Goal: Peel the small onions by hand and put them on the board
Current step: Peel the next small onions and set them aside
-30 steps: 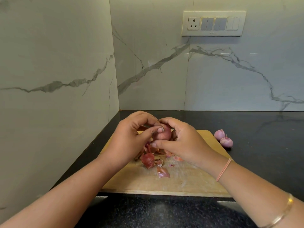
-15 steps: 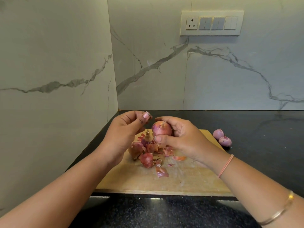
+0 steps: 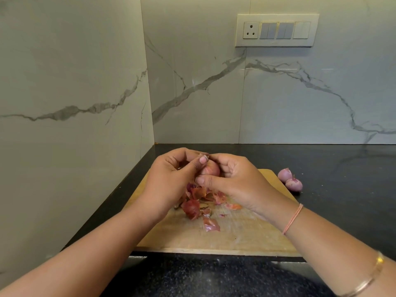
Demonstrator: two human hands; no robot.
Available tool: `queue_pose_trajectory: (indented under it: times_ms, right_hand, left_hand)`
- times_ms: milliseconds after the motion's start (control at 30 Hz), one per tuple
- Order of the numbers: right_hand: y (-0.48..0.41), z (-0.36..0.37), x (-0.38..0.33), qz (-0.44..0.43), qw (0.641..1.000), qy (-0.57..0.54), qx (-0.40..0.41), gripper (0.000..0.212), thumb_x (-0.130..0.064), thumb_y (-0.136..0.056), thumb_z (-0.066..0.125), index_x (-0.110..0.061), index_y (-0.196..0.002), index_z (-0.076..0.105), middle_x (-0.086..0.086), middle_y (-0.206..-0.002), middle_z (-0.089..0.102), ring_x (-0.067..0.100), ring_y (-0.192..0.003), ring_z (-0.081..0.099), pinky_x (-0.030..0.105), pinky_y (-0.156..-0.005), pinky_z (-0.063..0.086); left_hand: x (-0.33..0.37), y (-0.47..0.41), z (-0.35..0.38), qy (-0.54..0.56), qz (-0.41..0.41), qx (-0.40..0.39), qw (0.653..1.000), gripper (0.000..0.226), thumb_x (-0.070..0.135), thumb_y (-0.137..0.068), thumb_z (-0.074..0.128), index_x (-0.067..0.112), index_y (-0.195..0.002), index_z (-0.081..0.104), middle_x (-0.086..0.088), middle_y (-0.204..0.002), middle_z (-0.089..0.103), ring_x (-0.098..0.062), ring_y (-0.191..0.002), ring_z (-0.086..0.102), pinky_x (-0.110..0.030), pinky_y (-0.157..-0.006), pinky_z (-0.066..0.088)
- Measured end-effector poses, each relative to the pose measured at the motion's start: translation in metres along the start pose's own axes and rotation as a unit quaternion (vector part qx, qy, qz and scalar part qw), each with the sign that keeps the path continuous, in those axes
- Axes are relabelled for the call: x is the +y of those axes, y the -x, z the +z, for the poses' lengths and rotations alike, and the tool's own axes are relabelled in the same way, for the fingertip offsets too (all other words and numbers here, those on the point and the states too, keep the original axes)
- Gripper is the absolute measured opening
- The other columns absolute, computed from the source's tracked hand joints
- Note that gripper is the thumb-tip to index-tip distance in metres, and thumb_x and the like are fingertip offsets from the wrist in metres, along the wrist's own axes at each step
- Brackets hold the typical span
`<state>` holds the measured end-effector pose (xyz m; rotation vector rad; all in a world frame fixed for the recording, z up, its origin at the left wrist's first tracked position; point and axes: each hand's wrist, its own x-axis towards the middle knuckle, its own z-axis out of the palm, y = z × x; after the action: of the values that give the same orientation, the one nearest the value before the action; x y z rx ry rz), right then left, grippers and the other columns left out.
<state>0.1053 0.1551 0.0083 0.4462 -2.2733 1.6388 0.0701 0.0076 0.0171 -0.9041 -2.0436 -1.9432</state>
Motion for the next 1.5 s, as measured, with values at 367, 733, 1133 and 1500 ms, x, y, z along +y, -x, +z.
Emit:
queue_pose_trajectory:
  times_ms: [367, 733, 1133, 1500]
  right_hand:
    - [0.0, 0.005, 0.0, -0.005, 1.0, 0.006, -0.029, 0.036, -0.03, -0.073, 0.067, -0.032, -0.109, 0.062, -0.008, -0.107, 0.069, 0.01, -0.104, 0.063, 0.035, -0.097, 0.048]
    - [0.001, -0.003, -0.004, 0.002, 0.998, 0.023, -0.051, 0.041, -0.007, -0.085, 0.066, -0.033, -0.116, 0.057, 0.001, -0.12, 0.065, 0.016, -0.111, 0.062, 0.04, -0.102, 0.047]
    - [0.003, -0.01, -0.004, 0.032, 0.998, 0.041, -0.033, 0.053, -0.009, -0.087, 0.066, -0.021, -0.135, 0.048, -0.002, -0.13, 0.057, 0.008, -0.114, 0.059, 0.029, -0.1, 0.048]
    - [0.003, -0.013, -0.005, 0.052, 0.997, -0.048, -0.026, 0.039, -0.009, -0.085, 0.068, -0.015, -0.121, 0.051, 0.001, -0.105, 0.068, 0.015, -0.099, 0.064, 0.028, -0.089, 0.051]
  left_hand:
    - [0.012, 0.002, 0.0, 0.235, -0.144, -0.048, 0.96, 0.018, 0.02, -0.071, 0.061, 0.006, -0.066, 0.051, -0.005, -0.059, 0.057, -0.01, -0.056, 0.058, -0.016, -0.054, 0.051]
    - [0.015, 0.002, 0.004, 0.275, -0.207, 0.005, 0.939, 0.029, 0.014, -0.092, 0.054, 0.011, -0.063, 0.054, -0.003, -0.056, 0.058, -0.009, -0.05, 0.058, -0.017, -0.048, 0.05]
    - [0.001, -0.005, -0.005, 0.103, -0.106, 0.119, 0.982, 0.031, 0.037, -0.093, 0.048, 0.015, -0.085, 0.069, -0.001, -0.084, 0.074, -0.012, -0.081, 0.07, -0.022, -0.072, 0.053]
    - [-0.002, -0.002, -0.003, -0.01, 0.038, -0.009, 0.999, 0.008, 0.022, -0.075, 0.065, 0.02, -0.078, 0.071, 0.007, -0.079, 0.072, -0.006, -0.079, 0.067, -0.018, -0.075, 0.053]
